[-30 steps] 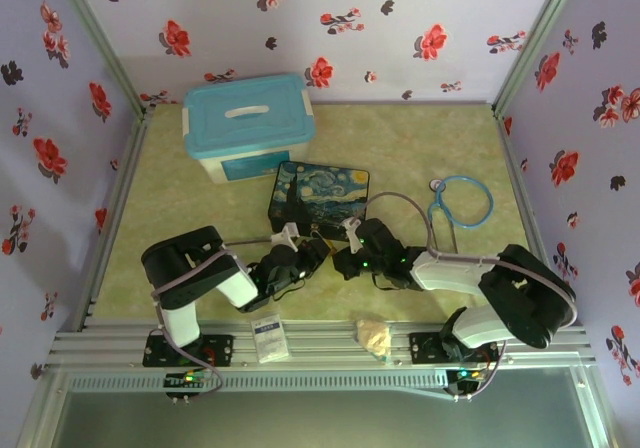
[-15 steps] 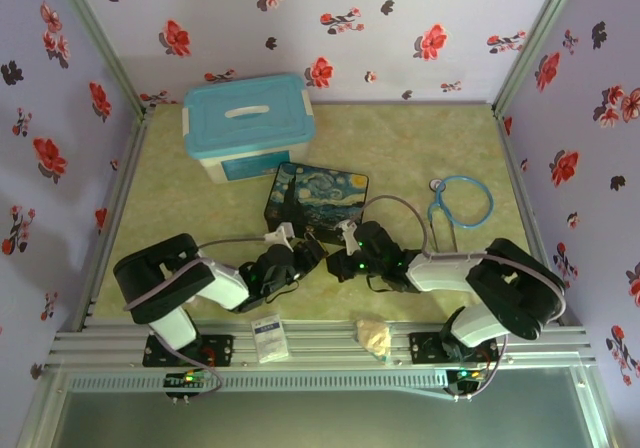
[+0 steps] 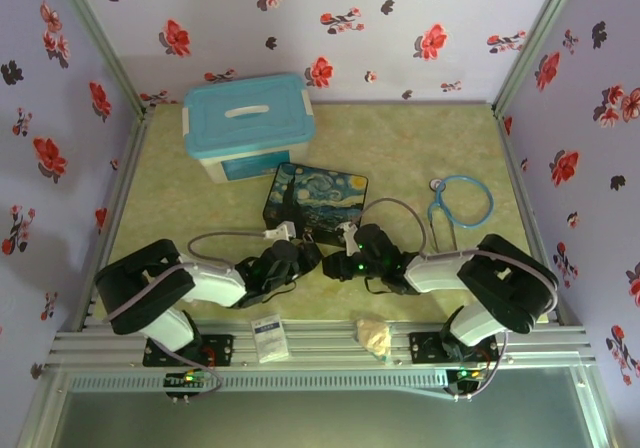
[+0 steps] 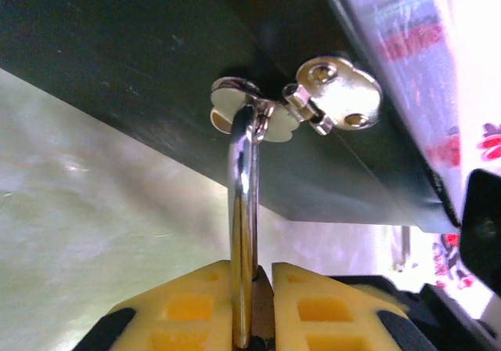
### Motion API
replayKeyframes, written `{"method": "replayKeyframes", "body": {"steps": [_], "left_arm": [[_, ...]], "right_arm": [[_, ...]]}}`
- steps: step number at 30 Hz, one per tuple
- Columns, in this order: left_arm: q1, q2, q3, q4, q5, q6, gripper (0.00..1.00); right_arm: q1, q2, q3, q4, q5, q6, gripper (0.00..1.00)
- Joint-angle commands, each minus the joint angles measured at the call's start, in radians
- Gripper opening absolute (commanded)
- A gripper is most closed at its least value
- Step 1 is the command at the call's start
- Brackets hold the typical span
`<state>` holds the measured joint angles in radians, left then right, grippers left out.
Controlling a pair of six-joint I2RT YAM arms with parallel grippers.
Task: Unlock a padlock with a key
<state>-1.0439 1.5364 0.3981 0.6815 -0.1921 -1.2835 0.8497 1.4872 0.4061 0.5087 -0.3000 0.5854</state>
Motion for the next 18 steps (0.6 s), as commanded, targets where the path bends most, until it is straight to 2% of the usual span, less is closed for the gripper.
{"method": "replayKeyframes", "body": {"steps": [1, 8, 18], "left_arm": [[0.01, -0.056, 0.015, -0.173, -0.017, 0.09, 0.03], [0.041, -0.105, 0.053, -0.35, -0.006, 0.179, 0.03], [0.054, -0.076, 0.206, -0.661, -0.053, 0.338, 0.08]], "right_arm": [[-0.007, -0.067, -0.016, 0.0, 0.122, 0.043, 0.32], [-0.01, -0.126, -0.026, -0.08, 0.294, 0.074, 0.35], [-0.009, -0.087, -0.011, -0.089, 0.335, 0.118, 0.34]]}}
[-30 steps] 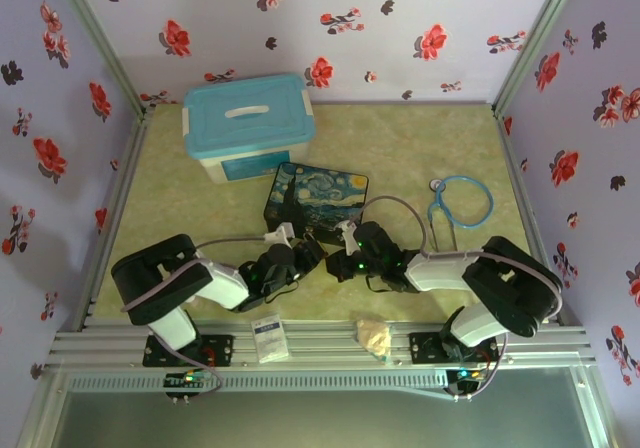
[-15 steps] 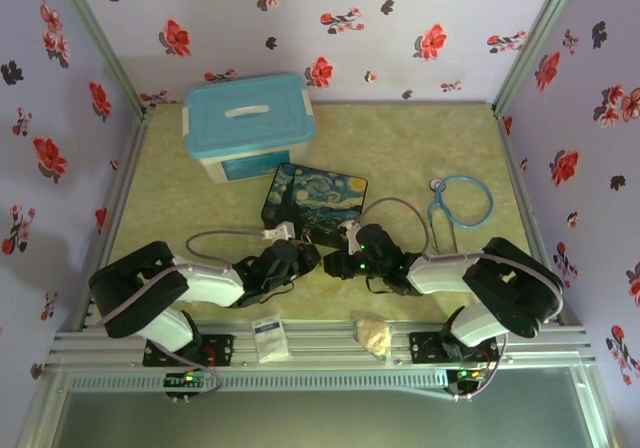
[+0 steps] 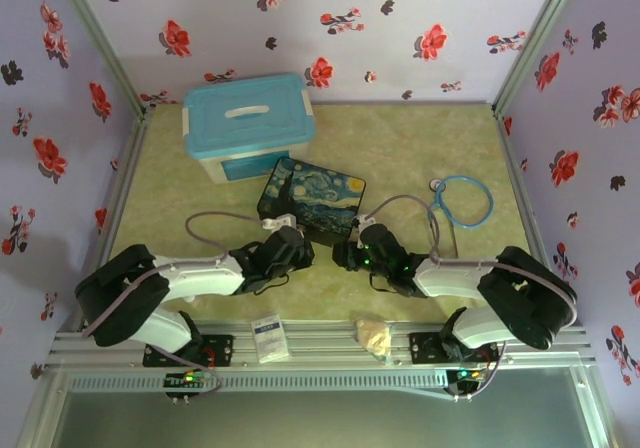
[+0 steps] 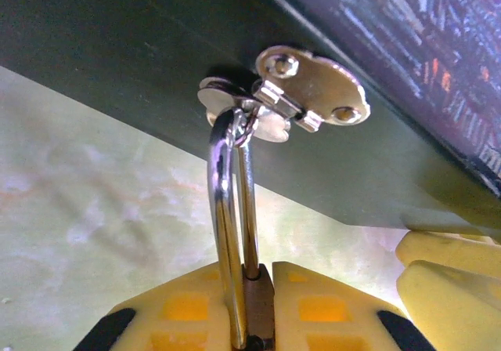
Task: Unlock a padlock with a key
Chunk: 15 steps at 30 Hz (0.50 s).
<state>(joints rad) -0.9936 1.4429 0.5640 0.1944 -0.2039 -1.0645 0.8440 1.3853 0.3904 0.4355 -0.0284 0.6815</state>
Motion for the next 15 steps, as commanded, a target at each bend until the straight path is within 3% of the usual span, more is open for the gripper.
{"method": "replayKeyframes", "body": {"steps": [1, 6, 15], "left_arm": [[0.006, 0.027, 0.056, -0.205, -0.042, 0.133, 0.08], [0.008, 0.061, 0.07, -0.219, -0.036, 0.136, 0.11], [0.059, 0.024, -0.065, 0.061, 0.107, 0.035, 0.1]], "right_arm": [[-0.002, 0.018, 0.005, -0.016, 0.062, 0.024, 0.34], [-0.001, 0.024, 0.01, -0.016, 0.061, 0.021, 0.33], [-0.001, 0.032, 0.014, -0.013, 0.07, 0.023, 0.32]]}}
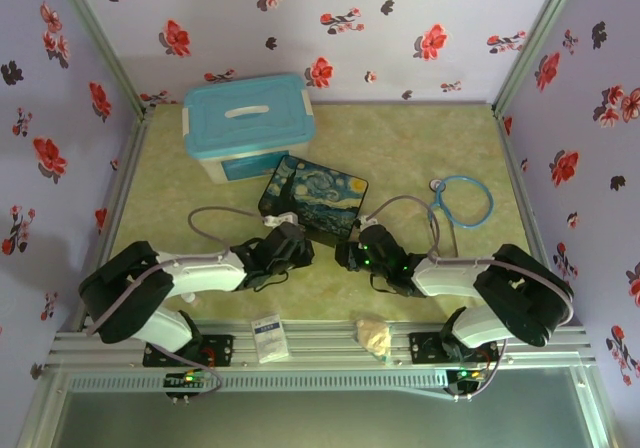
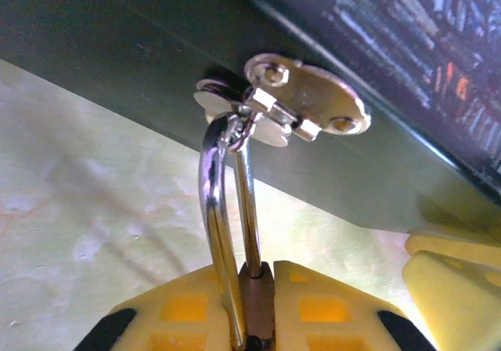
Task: Unlock a padlock with a key
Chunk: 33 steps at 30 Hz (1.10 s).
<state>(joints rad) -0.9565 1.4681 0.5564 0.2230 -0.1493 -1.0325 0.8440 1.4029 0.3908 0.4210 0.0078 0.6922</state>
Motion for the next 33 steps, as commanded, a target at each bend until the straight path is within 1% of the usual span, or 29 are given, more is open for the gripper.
{"method": "replayKeyframes", "body": {"steps": [1, 4, 5, 7, 10, 12, 15, 17, 19, 20, 21, 22, 24, 25, 30, 33], "left_arm": [[0.025, -0.005, -0.068, 0.052, 0.061, -0.016, 0.09], [0.029, -0.017, -0.063, 0.042, 0.071, -0.024, 0.08], [0.028, -0.021, -0.054, 0.022, 0.068, -0.019, 0.12], [0.03, -0.03, -0.053, 0.003, 0.058, -0.008, 0.23], [0.03, -0.046, -0.07, -0.026, 0.011, 0.001, 0.28], [0.026, -0.052, -0.074, -0.046, -0.015, 0.01, 0.3], [-0.004, -0.058, -0.04, -0.123, -0.075, 0.04, 0.32], [-0.025, -0.057, -0.034, -0.127, -0.111, 0.05, 0.32], [-0.025, -0.051, -0.048, -0.087, -0.112, 0.042, 0.35], [-0.024, -0.054, -0.072, -0.032, -0.113, 0.038, 0.38], [-0.027, -0.058, -0.1, 0.036, -0.106, 0.04, 0.4], [-0.028, -0.059, -0.13, 0.125, -0.098, 0.046, 0.41], [-0.028, -0.055, -0.169, 0.253, -0.082, 0.067, 0.41], [-0.028, -0.05, -0.175, 0.285, -0.079, 0.074, 0.41], [-0.031, -0.005, -0.124, 0.238, -0.068, 0.108, 0.44], [-0.034, 0.027, -0.118, 0.274, -0.057, 0.114, 0.44]], "right_arm": [[-0.002, 0.019, 0.016, 0.0, 0.034, 0.011, 0.32], [0.0, 0.026, 0.018, 0.003, 0.031, 0.006, 0.32], [-0.001, 0.028, 0.013, 0.015, 0.025, 0.005, 0.32], [-0.001, 0.031, 0.011, 0.029, 0.017, 0.006, 0.33], [-0.001, 0.041, 0.023, 0.019, 0.01, 0.006, 0.33], [0.0, 0.047, 0.023, 0.023, 0.01, 0.007, 0.33], [0.001, 0.061, 0.025, 0.027, 0.008, 0.007, 0.33], [0.0, 0.07, 0.024, 0.033, 0.006, 0.008, 0.33], [0.0, 0.079, 0.02, 0.045, 0.004, 0.012, 0.33], [0.001, 0.082, 0.017, 0.05, 0.004, 0.013, 0.33], [0.0, 0.082, 0.014, 0.053, 0.006, 0.016, 0.33], [0.0, 0.082, 0.011, 0.055, 0.006, 0.016, 0.33], [0.001, 0.081, 0.009, 0.056, 0.009, 0.017, 0.33], [0.001, 0.079, 0.009, 0.055, 0.009, 0.017, 0.33], [0.001, 0.073, 0.009, 0.045, 0.018, 0.012, 0.33], [0.0, 0.074, 0.006, 0.044, 0.019, 0.011, 0.33]]}}
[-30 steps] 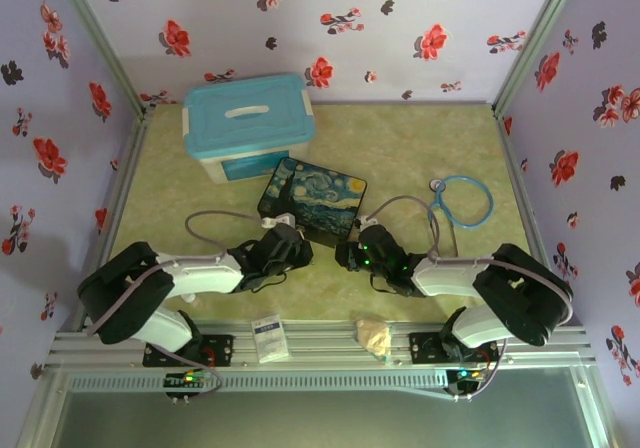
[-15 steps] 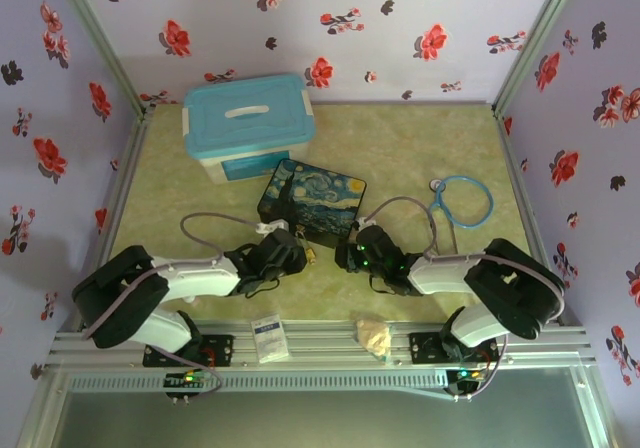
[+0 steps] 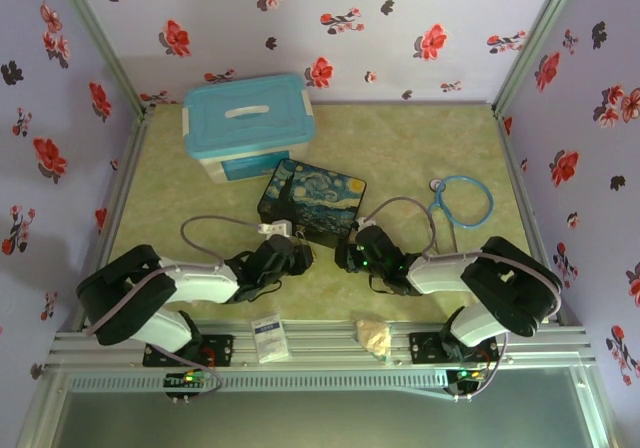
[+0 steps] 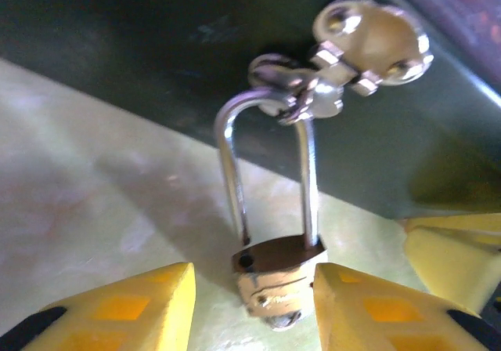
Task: Unlock a padlock with a key
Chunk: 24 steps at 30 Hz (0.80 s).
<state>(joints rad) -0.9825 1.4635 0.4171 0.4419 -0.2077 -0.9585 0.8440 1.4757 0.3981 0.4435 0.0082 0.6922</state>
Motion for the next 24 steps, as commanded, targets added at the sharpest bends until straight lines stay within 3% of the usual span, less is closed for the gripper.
{"method": "replayKeyframes", "body": {"steps": [1, 11, 14, 24], "left_arm": [[-0.008, 0.046, 0.023, 0.068, 0.005, 0.037, 0.44], [-0.039, 0.118, 0.088, -0.056, -0.046, 0.015, 0.35], [-0.061, 0.085, 0.113, -0.171, -0.105, 0.009, 0.3], [-0.094, 0.054, 0.225, -0.514, -0.225, 0.045, 0.29]], "right_arm": [[0.001, 0.0, -0.003, 0.021, 0.019, 0.012, 0.33], [0.0, -0.002, -0.014, 0.029, 0.024, 0.015, 0.33], [0.0, -0.001, -0.01, 0.03, 0.022, 0.018, 0.33], [0.001, 0.032, 0.001, 0.052, 0.019, 0.025, 0.33]]}}
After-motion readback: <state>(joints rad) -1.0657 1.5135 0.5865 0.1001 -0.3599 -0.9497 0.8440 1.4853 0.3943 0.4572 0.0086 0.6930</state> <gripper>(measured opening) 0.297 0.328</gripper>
